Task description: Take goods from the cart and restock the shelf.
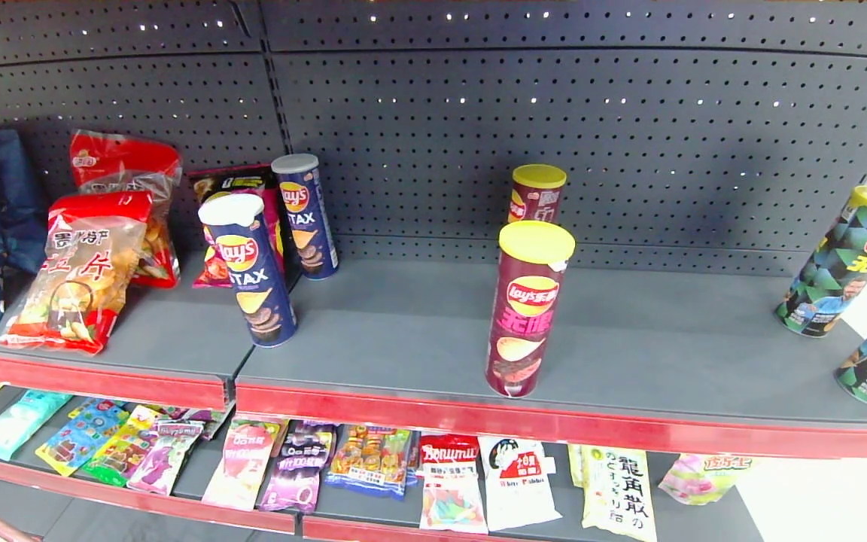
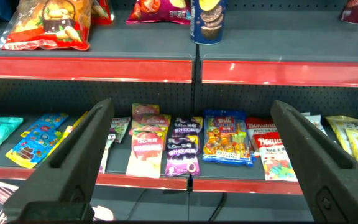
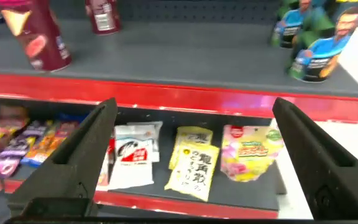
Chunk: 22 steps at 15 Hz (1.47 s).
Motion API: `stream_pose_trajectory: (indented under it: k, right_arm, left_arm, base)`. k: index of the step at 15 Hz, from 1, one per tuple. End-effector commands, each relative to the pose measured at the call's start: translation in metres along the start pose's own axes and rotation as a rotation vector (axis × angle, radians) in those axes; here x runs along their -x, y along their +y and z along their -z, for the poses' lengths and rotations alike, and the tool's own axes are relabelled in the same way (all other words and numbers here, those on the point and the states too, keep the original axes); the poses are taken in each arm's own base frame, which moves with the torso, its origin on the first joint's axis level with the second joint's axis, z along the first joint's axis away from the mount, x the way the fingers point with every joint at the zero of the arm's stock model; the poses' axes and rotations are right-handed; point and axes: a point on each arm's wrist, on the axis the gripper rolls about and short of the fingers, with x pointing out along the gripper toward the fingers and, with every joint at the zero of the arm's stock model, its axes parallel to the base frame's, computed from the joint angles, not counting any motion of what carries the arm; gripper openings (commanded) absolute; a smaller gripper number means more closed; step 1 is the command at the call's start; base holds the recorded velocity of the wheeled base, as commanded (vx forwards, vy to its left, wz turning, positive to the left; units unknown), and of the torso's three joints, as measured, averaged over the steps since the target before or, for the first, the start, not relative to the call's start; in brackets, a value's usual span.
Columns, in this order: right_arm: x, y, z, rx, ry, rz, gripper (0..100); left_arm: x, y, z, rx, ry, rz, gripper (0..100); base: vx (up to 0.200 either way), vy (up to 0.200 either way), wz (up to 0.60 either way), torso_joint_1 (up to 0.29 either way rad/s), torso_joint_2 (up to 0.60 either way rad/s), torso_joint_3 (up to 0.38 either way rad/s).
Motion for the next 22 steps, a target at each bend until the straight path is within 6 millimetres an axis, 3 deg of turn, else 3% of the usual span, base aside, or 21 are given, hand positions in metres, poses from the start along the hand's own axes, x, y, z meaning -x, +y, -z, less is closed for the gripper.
stream_pose_trajectory:
  k: [1,5,14,20,22]
  right_arm:
    - [-0.0001,-0.0001,0.0006,0.035,-0.007,0.006,100]
    - [-0.0002,0.0021,0.0073,0.006,0.047,-0.081,100]
    - [-0.0005,0.0003,0.0073,-0.042,0.044,-0.003,100]
    - [-0.0004,0.0004,0.0068,-0.041,0.043,-0.006,100]
    - [-0.0004,0.0004,0.0068,-0.041,0.043,-0.008,100]
  left_arm:
    - [-0.0001,0.0000,0.0000,0.001,0.002,0.000,100]
    - [-0.0001,0.0000,0.0000,0.000,0.002,0.000,100]
    - [-0.0001,0.0000,0.0000,0.000,0.002,-0.002,100]
    - [-0.0001,0.0000,0.0000,0.000,0.002,0.000,100]
    - [-0.0001,0.0000,0.0000,0.000,0.002,0.000,100]
  base:
    - [0.000,0.000,0.00,0.000,0.00,0.000]
    - [0.000,0.000,0.00,0.000,0.00,0.000]
    - [0.000,0.000,0.00,0.000,0.00,0.000]
    - [0.000,0.000,-0.60,0.004,0.00,0.002]
    - [0.000,0.000,0.00,0.000,0.00,0.000]
